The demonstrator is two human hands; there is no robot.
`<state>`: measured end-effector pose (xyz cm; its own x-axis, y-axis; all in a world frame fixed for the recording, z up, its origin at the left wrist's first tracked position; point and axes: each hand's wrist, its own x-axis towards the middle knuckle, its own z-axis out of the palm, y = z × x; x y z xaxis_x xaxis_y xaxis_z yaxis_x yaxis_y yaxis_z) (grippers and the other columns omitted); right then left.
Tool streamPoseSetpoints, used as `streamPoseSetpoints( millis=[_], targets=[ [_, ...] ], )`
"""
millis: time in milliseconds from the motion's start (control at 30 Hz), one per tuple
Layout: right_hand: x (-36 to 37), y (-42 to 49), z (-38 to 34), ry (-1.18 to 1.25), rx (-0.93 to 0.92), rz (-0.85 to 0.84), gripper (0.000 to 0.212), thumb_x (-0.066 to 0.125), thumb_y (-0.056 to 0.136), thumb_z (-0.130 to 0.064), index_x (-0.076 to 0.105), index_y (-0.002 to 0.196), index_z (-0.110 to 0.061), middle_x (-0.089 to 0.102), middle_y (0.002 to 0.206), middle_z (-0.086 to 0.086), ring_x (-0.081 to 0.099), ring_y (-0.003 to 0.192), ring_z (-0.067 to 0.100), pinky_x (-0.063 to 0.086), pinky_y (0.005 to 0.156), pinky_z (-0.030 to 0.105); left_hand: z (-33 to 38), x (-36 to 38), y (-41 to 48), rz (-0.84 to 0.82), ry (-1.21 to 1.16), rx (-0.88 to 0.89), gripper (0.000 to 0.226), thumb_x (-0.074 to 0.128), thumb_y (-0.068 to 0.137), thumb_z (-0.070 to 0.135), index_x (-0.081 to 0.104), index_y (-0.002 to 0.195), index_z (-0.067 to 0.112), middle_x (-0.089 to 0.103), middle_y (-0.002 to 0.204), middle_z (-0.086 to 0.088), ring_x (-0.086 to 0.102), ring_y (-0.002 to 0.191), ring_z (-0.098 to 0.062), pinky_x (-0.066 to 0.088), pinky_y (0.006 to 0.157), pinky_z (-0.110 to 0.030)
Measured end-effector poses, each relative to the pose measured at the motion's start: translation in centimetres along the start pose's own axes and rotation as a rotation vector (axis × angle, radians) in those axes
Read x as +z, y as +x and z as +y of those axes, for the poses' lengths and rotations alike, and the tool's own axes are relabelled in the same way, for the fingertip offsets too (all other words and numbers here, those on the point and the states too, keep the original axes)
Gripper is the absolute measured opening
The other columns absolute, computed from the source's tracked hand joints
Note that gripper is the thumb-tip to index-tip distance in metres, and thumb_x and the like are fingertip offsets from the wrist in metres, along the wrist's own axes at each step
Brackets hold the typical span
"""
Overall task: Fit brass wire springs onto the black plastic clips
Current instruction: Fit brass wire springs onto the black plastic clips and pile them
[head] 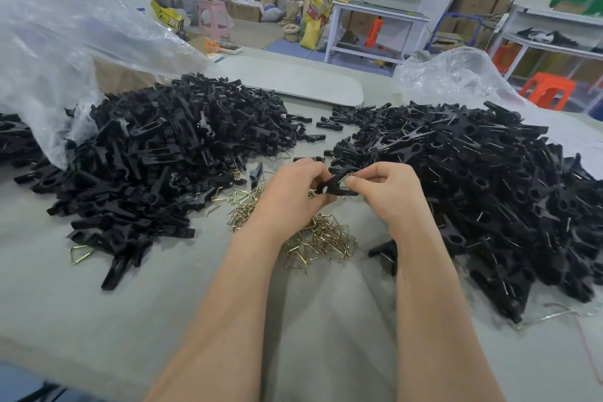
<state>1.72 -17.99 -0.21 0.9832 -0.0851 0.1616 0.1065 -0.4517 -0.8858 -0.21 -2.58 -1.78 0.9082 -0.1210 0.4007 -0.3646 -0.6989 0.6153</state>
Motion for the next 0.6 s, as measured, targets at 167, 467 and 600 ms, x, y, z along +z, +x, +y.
streamPoseSetpoints(
  millis=[167, 467, 600],
  targets=[
    [-1.5, 0.0, 0.1, 0.310, 0.171, -0.283, 0.017, 0.081, 0.070, -0.019, 0.065, 0.066, -0.016, 0.053, 0.053, -0.005, 0.044, 0.045, 0.004, 0.037, 0.044, 0.015, 0.0, -0.4, -0.1, -0.061, -0.106, 0.028, 0.018, 0.077, 0.077, 0.022, 0.068, 0.093, 0.019, 0.056, 0.081, 0.014, 0.048, 0.074, 0.006, 0.036, 0.069, -0.006],
    [-0.1, -1.0, 0.5, 0.743, 0.415, -0.843, 0.058, 0.051, 0.076, -0.058, 0.063, 0.102, -0.008, 0.069, 0.073, 0.007, 0.065, 0.061, 0.015, 0.055, 0.060, 0.024, 1.3, -1.3, -0.3, -0.032, -0.304, 0.085, 0.026, 0.077, 0.077, 0.014, 0.063, 0.084, 0.035, 0.062, 0.088, 0.018, 0.053, 0.086, 0.013, 0.035, 0.075, 0.001],
    [1.0, -0.8, 0.6, 0.827, 0.349, -0.749, 0.041, 0.065, 0.068, -0.048, 0.069, 0.080, -0.009, 0.065, 0.061, 0.003, 0.063, 0.051, 0.012, 0.050, 0.046, 0.020, 1.2, -1.2, 0.0, -0.046, -0.293, 0.077, 0.026, 0.075, 0.079, 0.016, 0.067, 0.104, 0.021, 0.057, 0.103, 0.017, 0.052, 0.097, 0.004, 0.033, 0.085, -0.002]
  ],
)
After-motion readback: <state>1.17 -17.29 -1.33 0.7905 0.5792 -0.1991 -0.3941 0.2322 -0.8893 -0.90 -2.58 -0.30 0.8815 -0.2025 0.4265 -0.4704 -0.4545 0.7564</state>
